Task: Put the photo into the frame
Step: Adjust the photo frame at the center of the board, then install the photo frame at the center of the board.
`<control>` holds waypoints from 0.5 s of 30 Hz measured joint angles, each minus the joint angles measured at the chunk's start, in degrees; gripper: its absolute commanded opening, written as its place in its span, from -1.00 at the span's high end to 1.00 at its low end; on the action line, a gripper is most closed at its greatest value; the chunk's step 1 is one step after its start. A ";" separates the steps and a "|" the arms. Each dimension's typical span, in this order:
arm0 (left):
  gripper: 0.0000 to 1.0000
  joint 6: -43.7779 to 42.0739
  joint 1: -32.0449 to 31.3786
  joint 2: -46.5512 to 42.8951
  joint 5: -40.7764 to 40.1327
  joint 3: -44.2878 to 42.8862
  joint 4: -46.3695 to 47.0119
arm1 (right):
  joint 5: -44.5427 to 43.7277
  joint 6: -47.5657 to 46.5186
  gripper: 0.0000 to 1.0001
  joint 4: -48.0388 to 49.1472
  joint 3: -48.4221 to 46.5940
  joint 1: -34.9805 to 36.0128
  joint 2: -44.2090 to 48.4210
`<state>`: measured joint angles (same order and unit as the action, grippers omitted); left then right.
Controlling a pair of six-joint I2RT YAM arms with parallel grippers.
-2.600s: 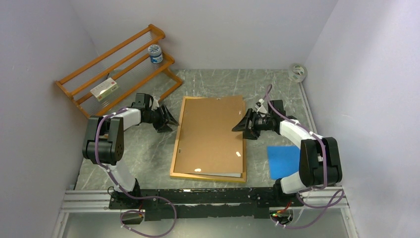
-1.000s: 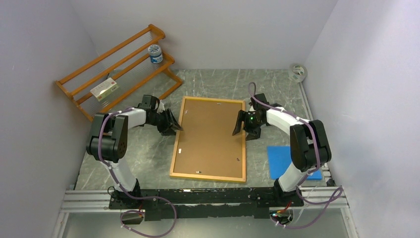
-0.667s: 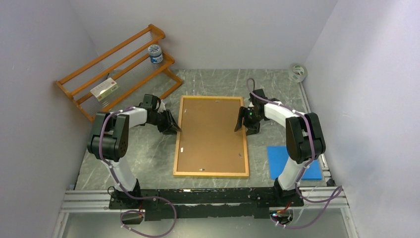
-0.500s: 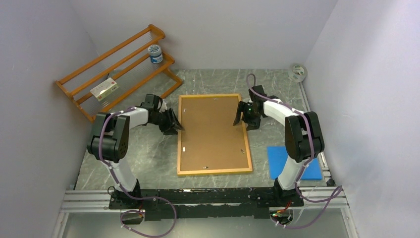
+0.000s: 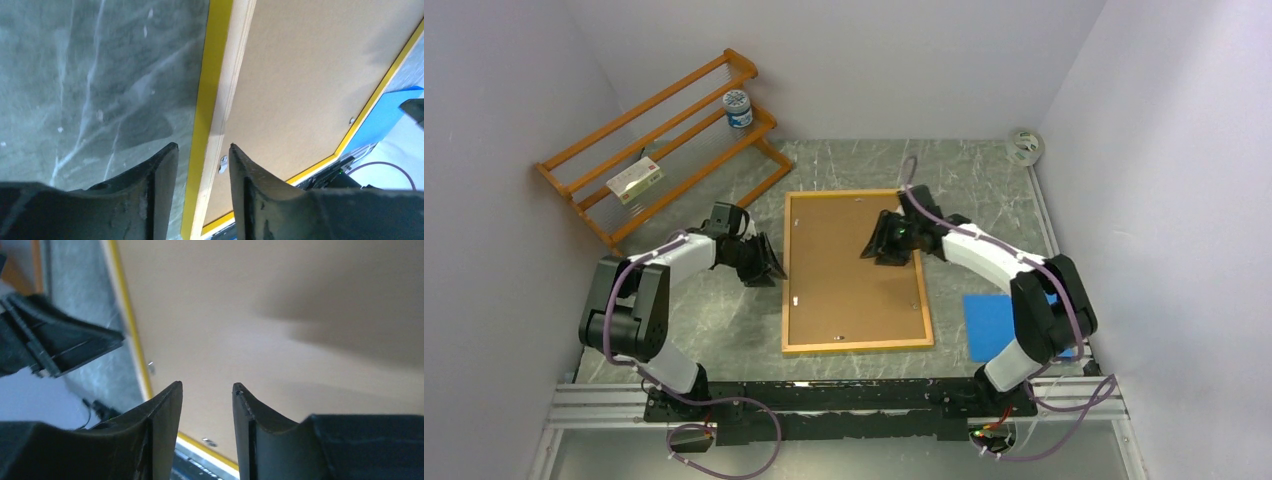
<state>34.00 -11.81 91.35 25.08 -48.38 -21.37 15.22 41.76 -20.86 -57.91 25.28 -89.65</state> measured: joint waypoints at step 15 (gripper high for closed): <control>0.49 2.69 0.00 -4.57 6.75 10.10 3.26 | 10.62 10.75 0.69 16.63 -4.13 19.10 -18.21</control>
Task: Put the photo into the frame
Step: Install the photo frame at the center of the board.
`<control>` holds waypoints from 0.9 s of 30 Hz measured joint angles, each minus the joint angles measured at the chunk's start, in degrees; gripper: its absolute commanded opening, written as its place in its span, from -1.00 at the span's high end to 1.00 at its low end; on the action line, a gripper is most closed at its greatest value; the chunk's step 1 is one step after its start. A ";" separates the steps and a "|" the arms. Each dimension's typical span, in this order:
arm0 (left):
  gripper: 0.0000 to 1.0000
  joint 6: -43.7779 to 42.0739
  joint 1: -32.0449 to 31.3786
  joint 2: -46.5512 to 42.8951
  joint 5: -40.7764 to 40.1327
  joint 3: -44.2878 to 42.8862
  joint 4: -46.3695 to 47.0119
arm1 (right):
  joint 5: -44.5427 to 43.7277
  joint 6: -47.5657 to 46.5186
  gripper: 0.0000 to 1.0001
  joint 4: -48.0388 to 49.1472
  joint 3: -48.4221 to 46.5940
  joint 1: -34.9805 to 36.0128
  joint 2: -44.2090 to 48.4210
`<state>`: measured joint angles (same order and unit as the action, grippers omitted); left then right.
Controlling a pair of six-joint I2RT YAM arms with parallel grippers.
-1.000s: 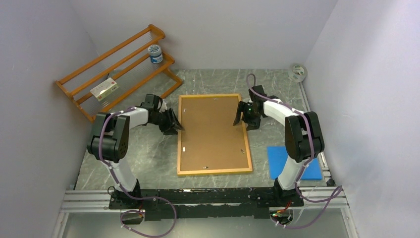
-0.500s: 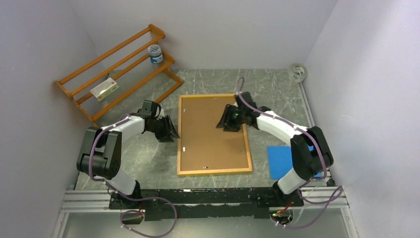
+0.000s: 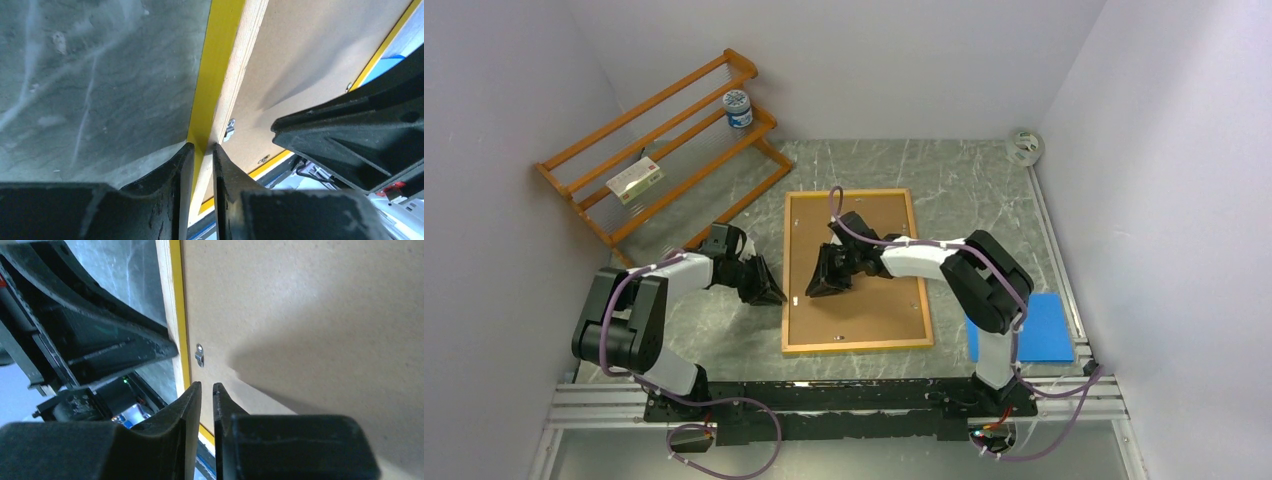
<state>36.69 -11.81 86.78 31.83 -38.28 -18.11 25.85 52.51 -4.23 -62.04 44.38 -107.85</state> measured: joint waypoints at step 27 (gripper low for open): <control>0.67 0.59 -0.17 -1.84 0.72 1.81 0.70 | -4.76 3.23 0.41 2.29 -2.93 4.96 -4.09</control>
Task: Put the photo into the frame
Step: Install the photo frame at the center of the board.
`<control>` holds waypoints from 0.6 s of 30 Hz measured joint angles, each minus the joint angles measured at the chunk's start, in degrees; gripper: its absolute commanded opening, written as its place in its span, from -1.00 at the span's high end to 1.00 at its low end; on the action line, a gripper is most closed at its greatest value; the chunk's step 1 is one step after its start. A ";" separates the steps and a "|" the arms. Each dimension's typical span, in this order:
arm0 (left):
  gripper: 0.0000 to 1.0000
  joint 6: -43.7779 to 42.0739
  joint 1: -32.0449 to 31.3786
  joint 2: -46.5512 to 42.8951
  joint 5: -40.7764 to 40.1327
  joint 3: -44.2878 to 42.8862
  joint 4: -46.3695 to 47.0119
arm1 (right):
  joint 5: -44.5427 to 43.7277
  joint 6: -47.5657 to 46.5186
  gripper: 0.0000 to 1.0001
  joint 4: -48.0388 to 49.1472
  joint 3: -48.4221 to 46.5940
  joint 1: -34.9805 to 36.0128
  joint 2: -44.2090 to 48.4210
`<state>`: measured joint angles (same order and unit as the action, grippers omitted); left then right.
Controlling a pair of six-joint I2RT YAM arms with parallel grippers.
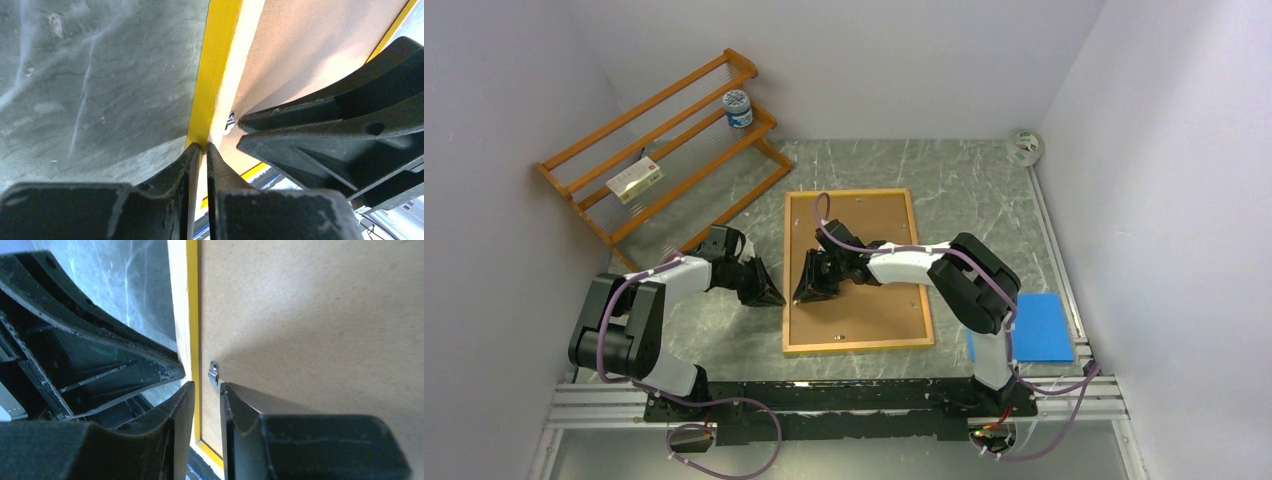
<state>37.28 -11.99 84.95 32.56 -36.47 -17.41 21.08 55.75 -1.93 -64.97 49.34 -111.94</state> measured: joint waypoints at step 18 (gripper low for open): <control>0.90 0.02 -0.26 -0.04 -0.02 0.02 0.04 | 0.44 1.42 0.75 1.53 -0.02 -0.09 -1.25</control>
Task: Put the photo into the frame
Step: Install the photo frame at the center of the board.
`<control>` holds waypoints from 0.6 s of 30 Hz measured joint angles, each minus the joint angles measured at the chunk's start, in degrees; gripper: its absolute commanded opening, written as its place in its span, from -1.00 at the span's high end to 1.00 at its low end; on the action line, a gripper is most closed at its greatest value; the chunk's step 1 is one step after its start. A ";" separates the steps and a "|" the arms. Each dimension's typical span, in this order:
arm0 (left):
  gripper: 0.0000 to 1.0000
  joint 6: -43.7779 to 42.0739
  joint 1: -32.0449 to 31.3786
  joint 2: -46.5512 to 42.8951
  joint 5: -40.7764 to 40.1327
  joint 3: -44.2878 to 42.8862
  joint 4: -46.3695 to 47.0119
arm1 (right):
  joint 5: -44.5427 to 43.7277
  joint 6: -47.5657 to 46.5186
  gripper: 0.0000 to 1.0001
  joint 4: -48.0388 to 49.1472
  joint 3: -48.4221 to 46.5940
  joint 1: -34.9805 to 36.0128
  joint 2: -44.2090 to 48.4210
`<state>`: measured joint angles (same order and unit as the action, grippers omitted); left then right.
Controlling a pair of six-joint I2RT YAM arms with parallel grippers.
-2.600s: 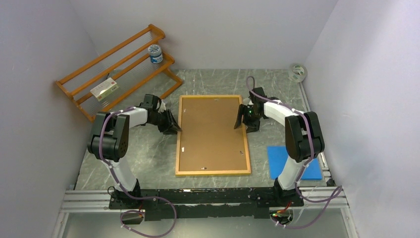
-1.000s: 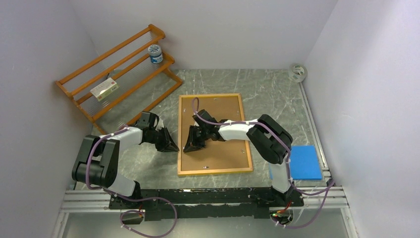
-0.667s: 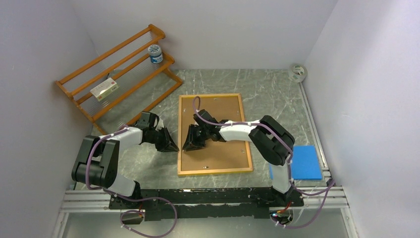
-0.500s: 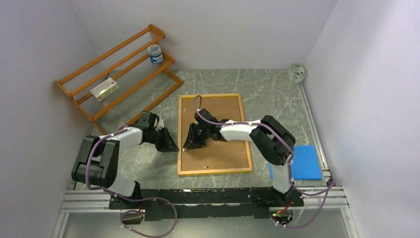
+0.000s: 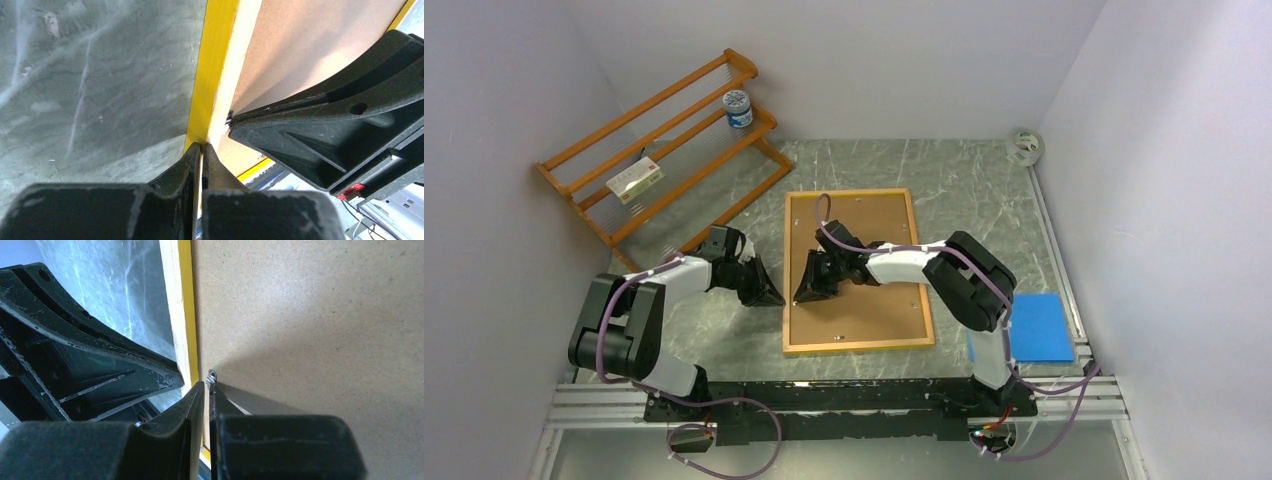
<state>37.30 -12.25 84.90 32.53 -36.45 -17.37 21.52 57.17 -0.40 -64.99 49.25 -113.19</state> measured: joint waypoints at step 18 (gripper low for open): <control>0.95 0.02 -0.11 -0.02 0.15 0.00 -0.02 | 1.25 5.09 0.88 5.01 1.31 -0.15 -1.27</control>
<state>37.32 -12.36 84.88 32.69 -36.45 -17.39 22.76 62.26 4.60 -63.68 49.10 -114.45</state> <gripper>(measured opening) 0.034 0.065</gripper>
